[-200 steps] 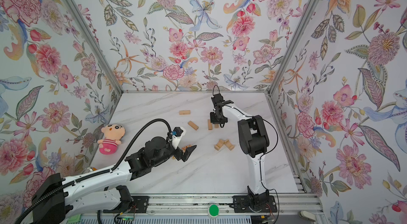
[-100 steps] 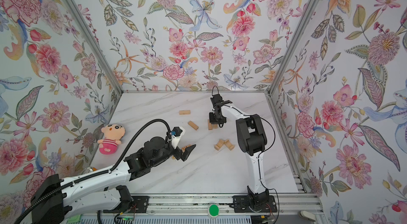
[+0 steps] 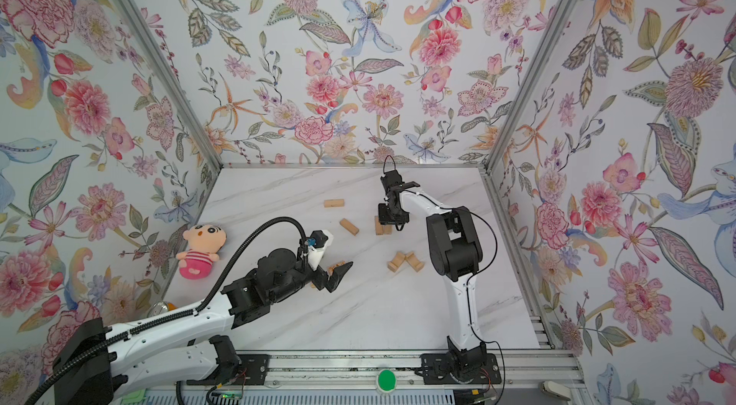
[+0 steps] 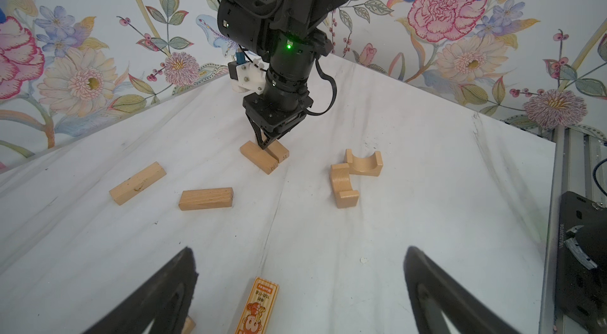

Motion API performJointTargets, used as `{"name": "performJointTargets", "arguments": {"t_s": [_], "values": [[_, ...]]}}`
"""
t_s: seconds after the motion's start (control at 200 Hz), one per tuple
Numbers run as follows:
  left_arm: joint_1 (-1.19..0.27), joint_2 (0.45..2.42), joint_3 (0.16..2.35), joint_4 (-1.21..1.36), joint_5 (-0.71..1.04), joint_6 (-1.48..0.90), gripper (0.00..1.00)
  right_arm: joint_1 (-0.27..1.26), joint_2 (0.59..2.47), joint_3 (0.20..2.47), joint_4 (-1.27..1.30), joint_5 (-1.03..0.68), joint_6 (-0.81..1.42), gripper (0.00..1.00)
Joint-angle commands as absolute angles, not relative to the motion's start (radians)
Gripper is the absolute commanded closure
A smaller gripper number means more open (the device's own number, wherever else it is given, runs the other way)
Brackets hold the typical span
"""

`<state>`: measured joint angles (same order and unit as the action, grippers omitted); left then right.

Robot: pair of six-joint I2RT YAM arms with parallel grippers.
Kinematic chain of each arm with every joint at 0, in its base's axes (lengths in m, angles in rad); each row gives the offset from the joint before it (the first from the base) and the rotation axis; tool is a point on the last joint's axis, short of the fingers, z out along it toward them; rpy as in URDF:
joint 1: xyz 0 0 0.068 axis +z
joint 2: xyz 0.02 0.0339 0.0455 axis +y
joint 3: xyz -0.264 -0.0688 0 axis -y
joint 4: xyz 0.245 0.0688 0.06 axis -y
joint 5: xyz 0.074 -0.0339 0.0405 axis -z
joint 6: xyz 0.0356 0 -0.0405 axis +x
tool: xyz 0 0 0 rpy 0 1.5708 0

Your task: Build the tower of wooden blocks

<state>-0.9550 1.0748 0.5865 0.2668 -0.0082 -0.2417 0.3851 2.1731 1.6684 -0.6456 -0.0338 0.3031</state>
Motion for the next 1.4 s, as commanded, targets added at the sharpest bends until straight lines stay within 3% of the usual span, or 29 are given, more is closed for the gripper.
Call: {"name": "performJointTargets", "arguments": {"t_s": [0.0,0.706,1.396], "values": [[-0.963,1.068,0.591,0.27,-0.034,-0.213,0.01,0.378,2.142,1.692,-0.663,-0.008,0.297,0.56],[-0.964,0.945,0.509,0.265,-0.082,-0.213,0.01,0.436,2.102,1.698,-0.691,0.025,0.31,0.14],[-0.963,0.912,0.491,0.248,-0.111,-0.202,0.01,0.457,2.138,1.718,-0.701,0.026,0.35,0.11]]}}
